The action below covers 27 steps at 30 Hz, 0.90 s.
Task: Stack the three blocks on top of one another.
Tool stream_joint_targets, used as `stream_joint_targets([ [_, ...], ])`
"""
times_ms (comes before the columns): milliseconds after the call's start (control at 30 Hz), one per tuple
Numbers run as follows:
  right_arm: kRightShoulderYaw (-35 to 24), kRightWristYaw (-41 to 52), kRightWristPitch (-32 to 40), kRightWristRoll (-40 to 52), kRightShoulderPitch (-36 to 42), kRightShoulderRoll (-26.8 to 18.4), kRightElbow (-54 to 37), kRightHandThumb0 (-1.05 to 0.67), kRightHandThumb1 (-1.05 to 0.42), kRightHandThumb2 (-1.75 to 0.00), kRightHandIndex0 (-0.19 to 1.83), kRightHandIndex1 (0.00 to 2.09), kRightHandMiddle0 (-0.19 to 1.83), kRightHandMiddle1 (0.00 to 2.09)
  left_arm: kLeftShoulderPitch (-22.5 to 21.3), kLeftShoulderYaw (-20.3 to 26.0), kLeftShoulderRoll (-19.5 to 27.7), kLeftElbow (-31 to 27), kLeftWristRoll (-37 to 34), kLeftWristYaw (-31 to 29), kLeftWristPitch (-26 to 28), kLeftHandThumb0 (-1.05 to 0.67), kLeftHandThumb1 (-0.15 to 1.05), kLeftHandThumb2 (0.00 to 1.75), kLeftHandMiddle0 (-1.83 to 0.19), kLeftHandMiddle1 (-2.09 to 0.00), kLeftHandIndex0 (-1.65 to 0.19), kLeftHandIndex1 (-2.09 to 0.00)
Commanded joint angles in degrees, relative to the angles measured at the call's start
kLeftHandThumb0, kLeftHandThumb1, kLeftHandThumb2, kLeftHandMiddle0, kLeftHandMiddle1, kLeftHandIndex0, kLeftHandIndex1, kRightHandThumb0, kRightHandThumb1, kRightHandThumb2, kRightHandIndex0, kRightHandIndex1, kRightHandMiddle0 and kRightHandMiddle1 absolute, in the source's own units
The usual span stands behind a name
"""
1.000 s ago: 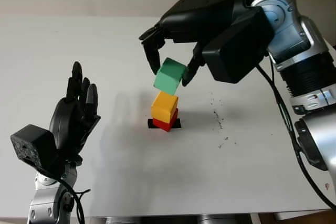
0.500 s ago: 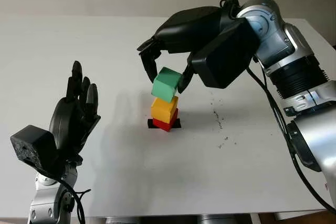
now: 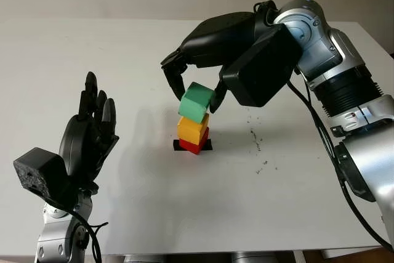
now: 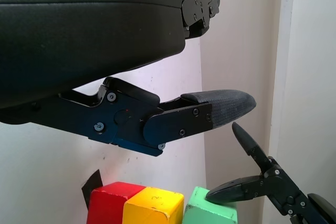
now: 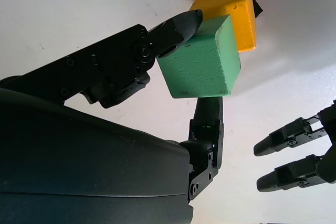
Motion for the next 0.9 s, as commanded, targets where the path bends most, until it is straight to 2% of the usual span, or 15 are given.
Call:
stream_joint_targets([
  [0,-0.18,-0.11,-0.14,0.39,-1.09,0.14,-0.06,-0.35,-0.93,-0.05,0.21,0.05,0.34,1.59,0.13,-0.28,0.03,-0.28,0.14,-0.27,-0.40,-0.71,1.05,0.61,0.19,-0.01,0.19,0.00],
  [700,0.49,0.51,-0.91,-0.13,-0.16,0.07,-0.01,-0.36,-0.94,-0.05,0.20,0.05,0.33,1.49,0.81,-0.62,-0.78,-1.42,0.42,0.45,0.64,-0.75,1.05,0.57,0.19,-0.02,0.19,0.00],
  [800,0.56,0.55,-0.32,-0.34,0.17,0.08,-0.36,-0.37,-0.94,-0.05,0.19,0.05,0.35,1.43,0.84,-0.60,-0.82,-1.46,0.34,0.43,0.69,-0.75,1.05,0.57,0.19,-0.01,0.19,0.00],
  [867,0.48,0.27,0.16,-0.43,0.48,0.08,-0.65,-0.39,-0.94,-0.05,0.19,0.05,0.33,1.26,0.82,-0.54,-0.78,-1.32,0.04,0.11,0.56,-0.74,1.05,0.57,0.19,0.00,0.19,0.00],
])
